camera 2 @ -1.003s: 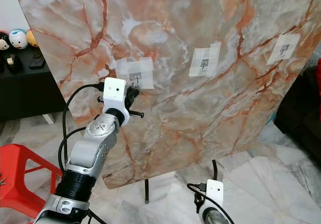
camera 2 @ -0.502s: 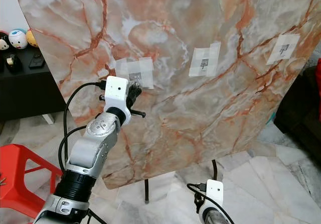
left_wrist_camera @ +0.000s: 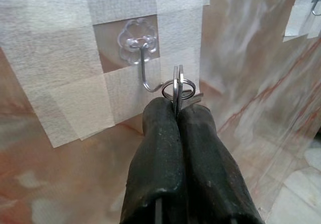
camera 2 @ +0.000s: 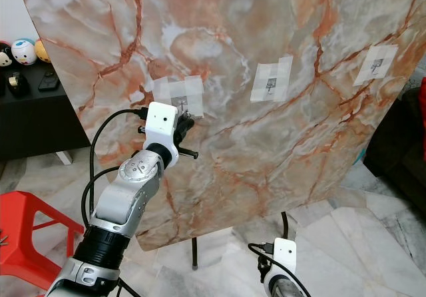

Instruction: Hang keys on a hook

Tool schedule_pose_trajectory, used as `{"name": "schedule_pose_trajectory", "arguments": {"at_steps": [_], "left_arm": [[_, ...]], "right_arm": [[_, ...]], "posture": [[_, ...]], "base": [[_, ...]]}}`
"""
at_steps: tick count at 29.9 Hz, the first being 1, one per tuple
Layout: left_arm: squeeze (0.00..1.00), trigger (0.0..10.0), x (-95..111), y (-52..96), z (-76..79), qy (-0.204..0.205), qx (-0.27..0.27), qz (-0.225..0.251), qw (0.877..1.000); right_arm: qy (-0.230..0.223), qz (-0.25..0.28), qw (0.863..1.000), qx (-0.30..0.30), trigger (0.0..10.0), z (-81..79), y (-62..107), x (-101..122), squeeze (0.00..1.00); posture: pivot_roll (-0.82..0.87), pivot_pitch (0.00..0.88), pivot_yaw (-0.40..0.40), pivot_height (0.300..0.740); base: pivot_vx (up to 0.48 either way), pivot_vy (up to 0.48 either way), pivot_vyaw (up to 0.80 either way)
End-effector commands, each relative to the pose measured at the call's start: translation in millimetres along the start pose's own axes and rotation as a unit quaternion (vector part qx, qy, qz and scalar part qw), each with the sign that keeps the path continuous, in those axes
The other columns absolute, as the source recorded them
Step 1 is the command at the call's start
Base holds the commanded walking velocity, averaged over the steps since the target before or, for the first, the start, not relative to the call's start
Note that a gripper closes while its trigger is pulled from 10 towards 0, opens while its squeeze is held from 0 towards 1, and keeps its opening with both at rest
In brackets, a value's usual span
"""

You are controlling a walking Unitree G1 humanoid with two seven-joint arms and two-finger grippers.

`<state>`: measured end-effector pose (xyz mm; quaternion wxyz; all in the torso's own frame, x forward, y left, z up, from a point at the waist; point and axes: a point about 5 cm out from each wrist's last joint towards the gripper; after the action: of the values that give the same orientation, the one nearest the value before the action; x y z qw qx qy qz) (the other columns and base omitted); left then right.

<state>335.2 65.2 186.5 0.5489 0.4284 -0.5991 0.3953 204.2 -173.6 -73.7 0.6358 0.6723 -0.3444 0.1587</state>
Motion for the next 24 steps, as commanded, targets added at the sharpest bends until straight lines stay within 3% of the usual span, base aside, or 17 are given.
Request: {"name": "schedule_pose_trajectory", "arguments": {"at_steps": [1,7,12,24], "left_arm": [[0.0,10.0,4.6,1.2,3.4,-0.014,-0.008,0.005,1.0],[0.0,10.0,4.6,1.2,3.4,-0.014,-0.008,0.005,1.0],[0.0,10.0,10.2,0.2,-6.3,-0.014,0.029,0.017,0.999],[0.0,10.0,11.4,-2.5,-3.4,-0.013,0.024,0.017,0.999]], "right_arm": [[0.0,0.003,1.0,-0.002,10.0,0.0,-0.5,2.0,0.0],[0.0,0.003,1.0,-0.002,10.0,0.0,-0.5,2.0,0.0],[0.0,0.004,1.0,-0.001,10.0,-0.5,-0.6,2.6,0.0],[-0.001,0.002,1.0,-0.001,10.0,-1.5,-0.6,2.0,0.0]], "posture": [[0.09,0.0,-0.059,0.74],[0.09,0.0,-0.059,0.74],[0.09,0.0,-0.059,0.74],[0.09,0.0,-0.058,0.74]], "base": [[0.0,0.0,0.0],[0.0,0.0,0.0],[0.0,0.0,0.0],[0.0,0.0,0.0]]}}
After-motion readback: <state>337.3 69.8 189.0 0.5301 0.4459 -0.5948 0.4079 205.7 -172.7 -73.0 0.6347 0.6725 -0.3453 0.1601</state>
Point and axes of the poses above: a point about 5 cm out from each wrist's last joint towards the gripper, its own y axis pointing back from the gripper into the wrist, its own x axis along the axis of the wrist's last joint, z = x × y, and after that the axes turned 2 degrees about -y, right-handed
